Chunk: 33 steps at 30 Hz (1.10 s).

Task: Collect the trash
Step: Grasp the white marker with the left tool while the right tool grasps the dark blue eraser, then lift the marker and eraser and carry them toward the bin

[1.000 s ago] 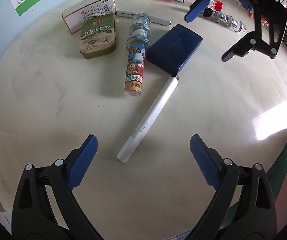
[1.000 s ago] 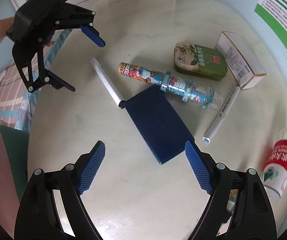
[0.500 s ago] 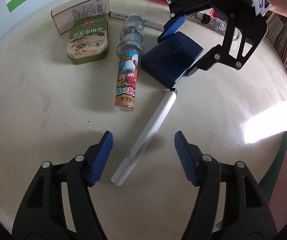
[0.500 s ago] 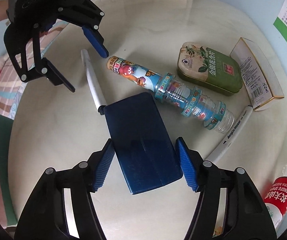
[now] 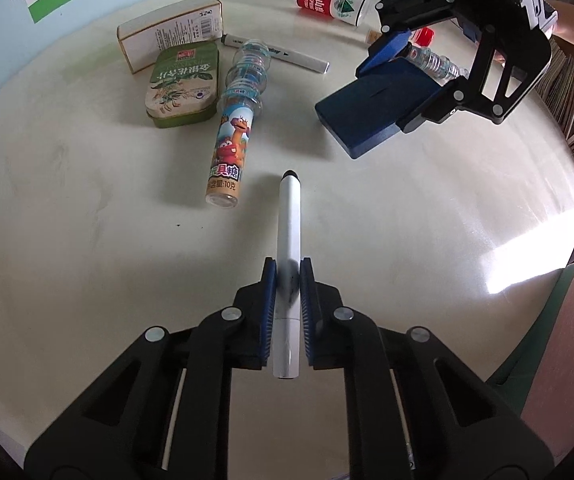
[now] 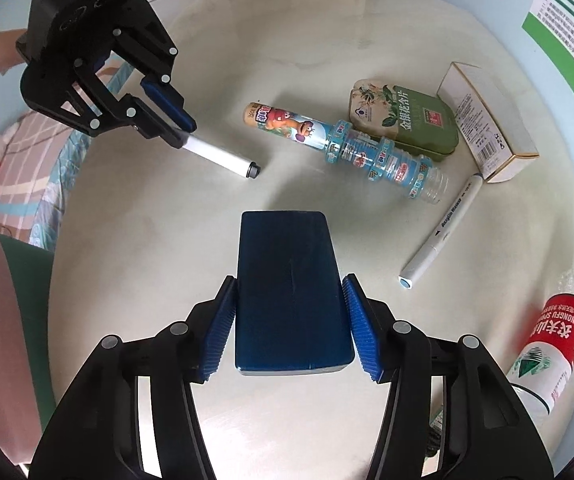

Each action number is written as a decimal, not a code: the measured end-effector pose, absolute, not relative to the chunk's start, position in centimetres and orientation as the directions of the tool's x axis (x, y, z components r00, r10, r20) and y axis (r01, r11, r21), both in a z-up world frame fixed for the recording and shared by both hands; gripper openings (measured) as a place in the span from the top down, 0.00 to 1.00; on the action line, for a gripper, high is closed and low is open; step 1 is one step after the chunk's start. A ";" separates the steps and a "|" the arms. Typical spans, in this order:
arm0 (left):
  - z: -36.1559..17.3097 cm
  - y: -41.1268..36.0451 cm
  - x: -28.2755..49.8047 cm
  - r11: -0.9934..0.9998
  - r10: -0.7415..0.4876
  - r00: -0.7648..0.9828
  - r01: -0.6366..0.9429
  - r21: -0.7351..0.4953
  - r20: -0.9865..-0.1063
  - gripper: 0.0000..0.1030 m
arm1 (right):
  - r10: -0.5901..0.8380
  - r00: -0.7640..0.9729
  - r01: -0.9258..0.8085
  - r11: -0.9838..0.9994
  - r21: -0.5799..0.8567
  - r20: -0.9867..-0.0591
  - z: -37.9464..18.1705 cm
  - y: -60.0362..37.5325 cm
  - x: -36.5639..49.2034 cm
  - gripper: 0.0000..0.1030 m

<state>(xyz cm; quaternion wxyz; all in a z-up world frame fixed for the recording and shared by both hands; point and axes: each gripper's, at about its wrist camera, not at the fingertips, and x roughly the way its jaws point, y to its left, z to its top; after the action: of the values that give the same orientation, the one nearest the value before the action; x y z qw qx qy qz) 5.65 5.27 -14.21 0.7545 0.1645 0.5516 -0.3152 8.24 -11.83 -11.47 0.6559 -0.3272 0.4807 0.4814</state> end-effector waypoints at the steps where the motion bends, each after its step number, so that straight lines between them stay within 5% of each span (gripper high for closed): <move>1: -13.8 5.3 5.5 0.752 -0.295 0.209 0.653 -0.092 -0.932 0.90 | 0.315 0.078 -0.948 0.317 0.028 -0.946 -11.1 -11.8 8.0 0.47; 24: -8.3 14.9 1.0 0.896 -0.256 0.368 0.437 -0.077 -0.894 0.97 | 0.361 0.094 -0.988 0.145 -0.043 -0.928 -5.9 -3.0 5.3 0.47; 28: -10.0 13.3 0.4 0.871 -0.242 0.342 0.489 -0.048 -0.908 0.71 | 0.355 0.070 -0.991 0.130 -0.025 -0.932 -6.8 -2.5 4.9 0.47; 33: -13.3 12.0 0.7 0.843 -0.223 0.250 0.535 -0.058 -0.942 0.73 | 0.328 0.054 -0.990 0.138 -0.008 -0.943 -8.2 -3.0 4.7 0.47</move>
<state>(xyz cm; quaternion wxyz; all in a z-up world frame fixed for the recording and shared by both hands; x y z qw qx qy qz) 0.68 11.98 -13.26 0.7784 0.1385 0.5618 -0.2434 4.66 -2.98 -8.20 0.6170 -0.3822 0.4336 0.5340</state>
